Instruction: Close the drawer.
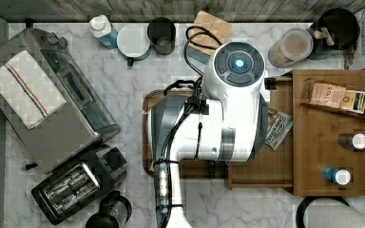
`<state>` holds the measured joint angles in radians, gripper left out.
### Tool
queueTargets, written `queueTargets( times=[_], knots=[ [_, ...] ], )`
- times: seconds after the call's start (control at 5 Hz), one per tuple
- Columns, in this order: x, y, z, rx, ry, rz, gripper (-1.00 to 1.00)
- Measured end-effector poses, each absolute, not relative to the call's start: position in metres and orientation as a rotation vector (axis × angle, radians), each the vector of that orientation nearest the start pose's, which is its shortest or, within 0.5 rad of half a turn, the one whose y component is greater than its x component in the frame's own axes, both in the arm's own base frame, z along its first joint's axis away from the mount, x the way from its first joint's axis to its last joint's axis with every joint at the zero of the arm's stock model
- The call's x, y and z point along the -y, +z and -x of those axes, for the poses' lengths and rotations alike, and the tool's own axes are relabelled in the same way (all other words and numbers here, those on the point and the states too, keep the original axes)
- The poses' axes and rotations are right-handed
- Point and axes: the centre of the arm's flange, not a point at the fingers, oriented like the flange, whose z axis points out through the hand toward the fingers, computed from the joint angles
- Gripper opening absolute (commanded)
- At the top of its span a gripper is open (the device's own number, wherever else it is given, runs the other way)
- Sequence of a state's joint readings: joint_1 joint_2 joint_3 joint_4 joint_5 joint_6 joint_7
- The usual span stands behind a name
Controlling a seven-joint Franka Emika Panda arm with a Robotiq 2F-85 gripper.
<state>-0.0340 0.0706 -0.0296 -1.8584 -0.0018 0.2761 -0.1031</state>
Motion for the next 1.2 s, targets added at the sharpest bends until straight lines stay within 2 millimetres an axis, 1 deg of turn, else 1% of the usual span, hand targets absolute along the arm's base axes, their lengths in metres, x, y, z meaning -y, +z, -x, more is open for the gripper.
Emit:
queueTargets(
  times=[0.2, 0.4, 0.6, 0.8, 1.0, 1.2],
  knots=[
    [0.036, 0.459, -0.572, -1.008, 0.132, 3.0, -1.0],
    [0.032, 0.447, -0.573, -0.656, 0.029, 3.077, -1.0],
    [0.025, 0.431, -0.574, -0.42, -0.106, 3.123, -1.0],
    [0.014, 0.406, -0.561, -0.321, 0.019, 3.146, -1.0],
    [-0.003, 0.38, -0.549, -0.173, 0.062, 3.162, -1.0],
    [-0.02, 0.354, -0.536, -0.011, 0.057, 3.225, -1.0]
  ],
)
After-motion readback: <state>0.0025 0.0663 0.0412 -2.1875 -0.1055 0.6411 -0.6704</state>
